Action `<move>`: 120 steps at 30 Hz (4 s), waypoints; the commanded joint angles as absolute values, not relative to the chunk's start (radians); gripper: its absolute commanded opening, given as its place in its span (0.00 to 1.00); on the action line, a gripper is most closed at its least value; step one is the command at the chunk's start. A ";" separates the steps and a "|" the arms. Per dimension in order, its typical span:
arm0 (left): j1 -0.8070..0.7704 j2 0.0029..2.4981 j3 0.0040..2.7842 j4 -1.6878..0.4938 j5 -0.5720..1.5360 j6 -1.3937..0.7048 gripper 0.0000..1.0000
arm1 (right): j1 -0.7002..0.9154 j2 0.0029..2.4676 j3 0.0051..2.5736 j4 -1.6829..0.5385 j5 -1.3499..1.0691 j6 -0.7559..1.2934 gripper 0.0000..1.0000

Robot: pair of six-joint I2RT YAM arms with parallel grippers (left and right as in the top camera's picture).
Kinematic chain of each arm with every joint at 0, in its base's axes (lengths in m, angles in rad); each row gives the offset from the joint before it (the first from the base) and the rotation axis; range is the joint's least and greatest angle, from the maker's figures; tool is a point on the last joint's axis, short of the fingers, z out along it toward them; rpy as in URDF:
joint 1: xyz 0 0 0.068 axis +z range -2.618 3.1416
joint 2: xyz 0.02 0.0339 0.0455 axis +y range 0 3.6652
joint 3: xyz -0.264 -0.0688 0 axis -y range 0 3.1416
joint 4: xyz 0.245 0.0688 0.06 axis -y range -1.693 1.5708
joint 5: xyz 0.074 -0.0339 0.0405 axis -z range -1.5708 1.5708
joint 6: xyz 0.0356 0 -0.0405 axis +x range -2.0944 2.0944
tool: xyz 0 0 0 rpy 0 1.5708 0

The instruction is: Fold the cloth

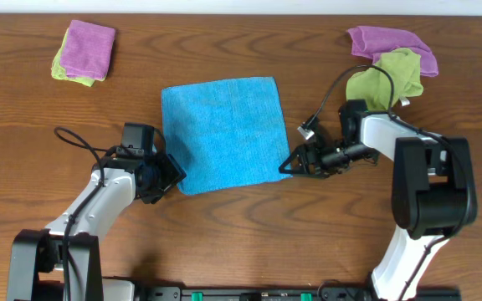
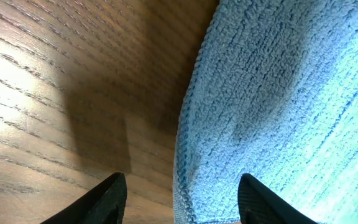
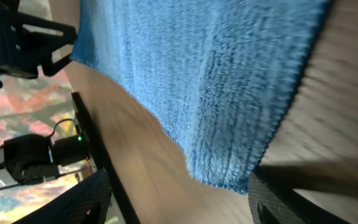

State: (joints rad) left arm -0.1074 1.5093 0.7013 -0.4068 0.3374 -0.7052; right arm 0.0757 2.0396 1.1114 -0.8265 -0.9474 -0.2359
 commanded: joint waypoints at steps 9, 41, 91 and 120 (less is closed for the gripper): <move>-0.103 1.518 0.702 -0.410 0.342 -0.691 0.55 | 0.115 2.078 1.109 -0.828 -0.785 -0.221 0.70; -0.103 1.518 0.702 -0.419 0.349 -0.683 0.55 | 0.063 2.078 1.110 -0.654 -0.817 0.066 0.77; -0.103 1.518 0.702 -0.394 0.393 -0.696 0.47 | 0.099 2.078 1.110 -0.752 -0.759 0.043 0.32; -0.103 1.514 0.799 -0.368 0.467 -0.695 0.06 | 0.100 2.032 1.209 -0.843 -0.902 0.044 0.02</move>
